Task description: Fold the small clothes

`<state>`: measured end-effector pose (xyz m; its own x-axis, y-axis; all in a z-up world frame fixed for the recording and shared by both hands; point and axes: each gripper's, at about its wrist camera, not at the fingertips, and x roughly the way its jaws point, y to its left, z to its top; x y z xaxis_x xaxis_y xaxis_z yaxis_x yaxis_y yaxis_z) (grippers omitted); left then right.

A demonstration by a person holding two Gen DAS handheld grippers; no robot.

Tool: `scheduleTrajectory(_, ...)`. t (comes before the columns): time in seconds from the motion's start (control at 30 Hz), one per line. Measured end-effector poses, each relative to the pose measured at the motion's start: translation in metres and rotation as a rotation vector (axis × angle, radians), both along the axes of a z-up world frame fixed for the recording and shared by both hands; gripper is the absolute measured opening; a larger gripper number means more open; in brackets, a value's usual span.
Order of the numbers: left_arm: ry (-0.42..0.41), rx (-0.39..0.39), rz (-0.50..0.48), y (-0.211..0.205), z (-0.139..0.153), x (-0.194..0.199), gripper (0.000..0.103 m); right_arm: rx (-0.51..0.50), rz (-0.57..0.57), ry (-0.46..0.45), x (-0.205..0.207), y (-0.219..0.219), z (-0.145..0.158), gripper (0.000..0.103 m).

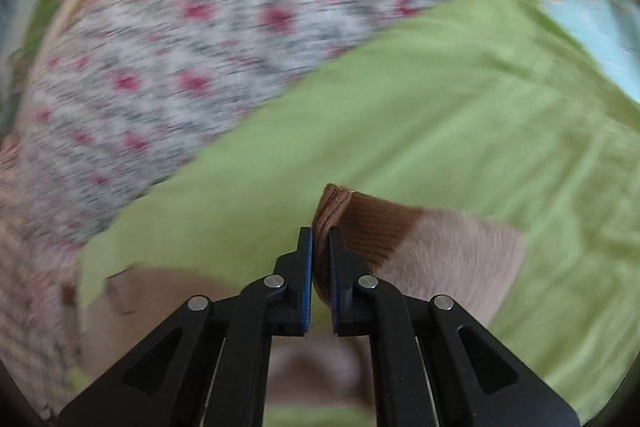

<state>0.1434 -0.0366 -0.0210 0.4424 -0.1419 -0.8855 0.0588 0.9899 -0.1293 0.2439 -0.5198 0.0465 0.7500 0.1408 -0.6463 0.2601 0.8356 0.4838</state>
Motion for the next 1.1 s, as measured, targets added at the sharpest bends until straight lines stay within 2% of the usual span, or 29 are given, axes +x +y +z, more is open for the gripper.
scheduleTrajectory(0.1,-0.011,-0.027,0.022,0.012,0.004,-0.002,0.099,0.104,0.168,-0.05,0.019,0.074,0.004,0.008)
scheduleTrajectory(0.2,-0.019,-0.066,0.048,0.026,0.007,-0.003,0.099,0.198,0.338,-0.052,0.037,0.156,0.0,0.008)
scheduleTrajectory(0.37,-0.022,-0.131,0.102,0.058,0.012,-0.005,0.099,0.261,0.565,0.01,0.06,0.284,-0.026,0.008)
scheduleTrajectory(0.5,-0.048,-0.164,0.135,0.081,0.017,-0.008,0.099,0.319,0.679,0.074,0.065,0.361,-0.05,0.008)
scheduleTrajectory(0.57,-0.056,-0.182,0.146,0.091,0.017,-0.008,0.099,0.349,0.717,0.098,0.068,0.387,-0.058,0.008)
scheduleTrajectory(0.67,-0.06,-0.209,0.153,0.102,0.013,-0.002,0.099,0.374,0.762,0.13,0.071,0.408,-0.066,0.009)
scheduleTrajectory(0.73,-0.066,-0.23,0.151,0.106,0.01,0.008,0.099,0.352,0.761,0.163,0.073,0.419,-0.072,0.015)
scheduleTrajectory(0.77,-0.067,-0.242,0.149,0.107,0.009,0.012,0.099,0.359,0.757,0.181,0.074,0.417,-0.076,0.022)
scheduleTrajectory(0.8,-0.067,-0.255,0.145,0.109,0.007,0.018,0.099,0.366,0.748,0.185,0.073,0.414,-0.077,0.043)
scheduleTrajectory(0.83,-0.063,-0.275,0.138,0.109,0.004,0.027,0.099,0.384,0.728,0.166,0.069,0.407,-0.076,0.061)
scheduleTrajectory(0.87,-0.056,-0.292,0.136,0.11,0.0,0.034,0.099,0.4,0.716,0.141,0.064,0.4,-0.073,0.064)
scheduleTrajectory(1.0,-0.002,-0.383,0.132,0.11,-0.019,0.073,0.099,0.382,0.64,0.067,0.038,0.358,-0.051,0.064)
scheduleTrajectory(1.1,0.01,-0.386,0.141,0.106,-0.028,0.097,0.099,0.362,0.559,0.012,0.007,0.32,-0.033,0.064)
